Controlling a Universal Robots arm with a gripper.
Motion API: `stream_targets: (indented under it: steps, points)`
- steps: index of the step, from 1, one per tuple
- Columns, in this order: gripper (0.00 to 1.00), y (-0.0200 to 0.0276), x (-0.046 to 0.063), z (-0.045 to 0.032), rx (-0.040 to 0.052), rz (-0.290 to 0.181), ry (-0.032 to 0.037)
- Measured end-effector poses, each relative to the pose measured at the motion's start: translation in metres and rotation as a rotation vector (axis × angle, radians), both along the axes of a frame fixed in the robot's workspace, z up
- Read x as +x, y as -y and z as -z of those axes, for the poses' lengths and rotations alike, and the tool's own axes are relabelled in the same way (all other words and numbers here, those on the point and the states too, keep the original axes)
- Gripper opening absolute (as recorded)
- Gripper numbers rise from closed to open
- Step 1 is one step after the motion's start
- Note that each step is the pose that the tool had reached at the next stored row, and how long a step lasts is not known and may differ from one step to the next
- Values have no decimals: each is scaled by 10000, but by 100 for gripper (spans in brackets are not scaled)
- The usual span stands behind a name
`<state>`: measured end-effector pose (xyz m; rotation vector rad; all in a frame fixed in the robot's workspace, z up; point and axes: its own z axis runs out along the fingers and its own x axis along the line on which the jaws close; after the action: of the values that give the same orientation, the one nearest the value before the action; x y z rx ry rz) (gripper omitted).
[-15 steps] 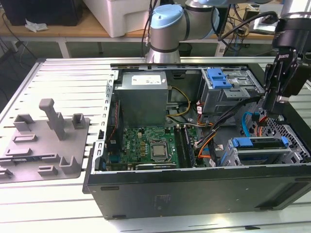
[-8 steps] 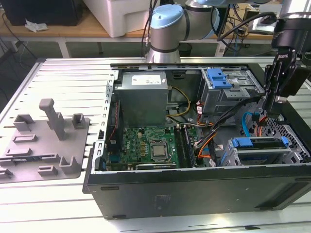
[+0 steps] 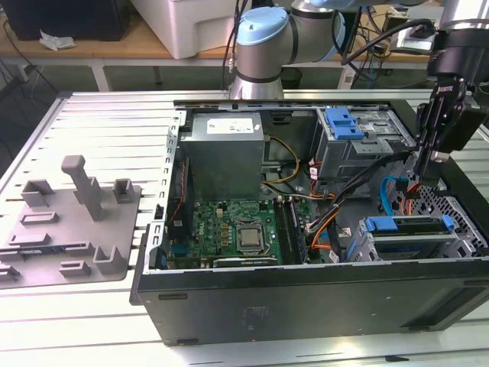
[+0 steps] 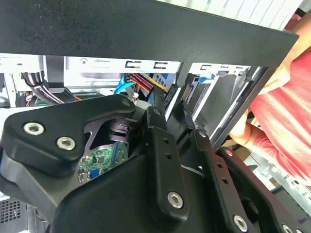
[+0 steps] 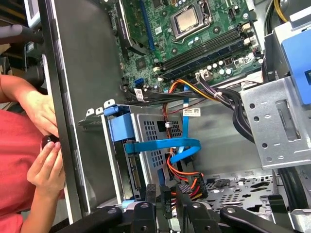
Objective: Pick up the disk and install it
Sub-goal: 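Insert the first disk wire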
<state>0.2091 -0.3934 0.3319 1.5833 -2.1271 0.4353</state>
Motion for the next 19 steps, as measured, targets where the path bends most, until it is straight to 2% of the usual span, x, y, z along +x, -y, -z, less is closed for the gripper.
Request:
stream_targets:
  steps: [8, 19]
  points:
    - [30, 28, 51, 0, 5, 157, 1]
    - [30, 59, 53, 2, 12, 160, 0]
